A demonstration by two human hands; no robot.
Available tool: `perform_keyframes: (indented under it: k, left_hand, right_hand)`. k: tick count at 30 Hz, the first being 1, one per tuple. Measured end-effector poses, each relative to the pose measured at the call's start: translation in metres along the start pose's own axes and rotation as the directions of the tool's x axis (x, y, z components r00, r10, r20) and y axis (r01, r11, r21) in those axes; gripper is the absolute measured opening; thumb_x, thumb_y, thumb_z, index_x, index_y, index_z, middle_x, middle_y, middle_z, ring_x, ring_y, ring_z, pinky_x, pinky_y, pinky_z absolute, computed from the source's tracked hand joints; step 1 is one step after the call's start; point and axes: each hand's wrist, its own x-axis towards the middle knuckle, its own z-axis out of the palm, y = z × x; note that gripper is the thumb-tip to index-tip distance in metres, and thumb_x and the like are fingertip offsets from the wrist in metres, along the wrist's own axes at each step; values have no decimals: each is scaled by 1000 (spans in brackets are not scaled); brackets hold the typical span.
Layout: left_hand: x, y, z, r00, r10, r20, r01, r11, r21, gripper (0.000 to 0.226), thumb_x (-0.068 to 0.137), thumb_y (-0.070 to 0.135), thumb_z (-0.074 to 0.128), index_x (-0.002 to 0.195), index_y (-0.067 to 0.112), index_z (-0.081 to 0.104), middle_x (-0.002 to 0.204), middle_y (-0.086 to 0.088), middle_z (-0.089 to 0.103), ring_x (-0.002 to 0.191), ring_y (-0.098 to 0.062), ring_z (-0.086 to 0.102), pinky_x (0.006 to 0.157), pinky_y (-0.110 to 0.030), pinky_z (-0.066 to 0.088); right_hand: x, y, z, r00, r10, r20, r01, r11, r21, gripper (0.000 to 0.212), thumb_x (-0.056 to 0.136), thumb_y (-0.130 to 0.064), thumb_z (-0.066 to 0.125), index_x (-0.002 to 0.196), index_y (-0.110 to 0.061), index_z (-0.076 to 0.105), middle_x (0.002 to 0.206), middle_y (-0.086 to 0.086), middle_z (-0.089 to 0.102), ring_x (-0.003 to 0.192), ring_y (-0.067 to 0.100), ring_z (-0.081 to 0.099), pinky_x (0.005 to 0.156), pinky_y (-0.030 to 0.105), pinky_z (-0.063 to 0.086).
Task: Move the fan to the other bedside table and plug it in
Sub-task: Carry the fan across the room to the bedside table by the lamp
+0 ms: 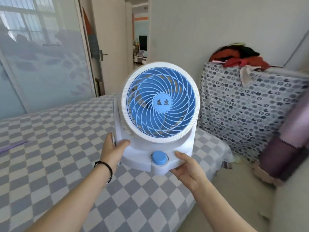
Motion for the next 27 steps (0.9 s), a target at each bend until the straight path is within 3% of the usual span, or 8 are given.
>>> perform_keyframes:
  k: [5,10,15,17,20,24,27]
  left_hand:
    - [37,-3,59,986,-26,164,20,999,37,25,58,23,60,80,28,49,87,-7,59,79,-26,56,66,-32,45]
    - [65,-6,120,949,-28,315,10,998,57,26,58,23,61,76,27,44,83,-5,55,73,-22,53,60,-29,42]
    - [80,-14,181,894,-35,447,9,998,60,27,70,13,67,76,26,45,85,-7,56,74,-24,53,61,-30,42]
    - [83,-18,208,868,-58,493,24,997,75,26,63,18,66,77,27,45,87,-8,57,78,-25,54,66,-32,44]
    - [85,-25,249,841,-68,537,25,996,86,28,75,9,65,79,28,46,89,-7,59,86,-28,58,80,-43,49]
    - [88,-37,311,827,-82,557,22,993,114,28,77,8,64,79,29,46,93,-9,60,87,-29,59,86,-49,50]
    - [91,-46,361,834,-72,548,19,995,103,26,77,7,64,90,24,50,90,-6,62,89,-30,61,87,-48,51]
  right_hand:
    - [9,-31,-30,983,-94,-160,102,994,42,28,83,1,55,109,-9,60,87,10,76,73,23,73,66,41,60]
    - [12,-58,-59,930,-167,-328,201,977,74,40,84,0,56,123,-6,55,115,15,67,89,27,69,73,42,59]
    - [6,-83,-90,870,-243,-429,316,943,106,34,83,0,56,117,-6,57,92,12,75,73,23,73,57,35,59]
    - [3,-94,-104,845,-269,-462,355,929,107,31,83,0,56,113,-6,59,90,11,75,74,23,72,64,37,61]
    - [0,-112,-129,811,-279,-514,387,915,115,33,82,1,58,114,-6,58,101,13,71,81,24,70,73,38,57]
    - [6,-146,-173,798,-277,-536,410,901,144,39,81,1,57,120,-3,55,109,15,69,78,24,72,74,39,57]
    - [15,-179,-209,800,-275,-534,411,898,154,39,82,1,57,121,-2,54,111,16,68,77,25,73,73,41,57]
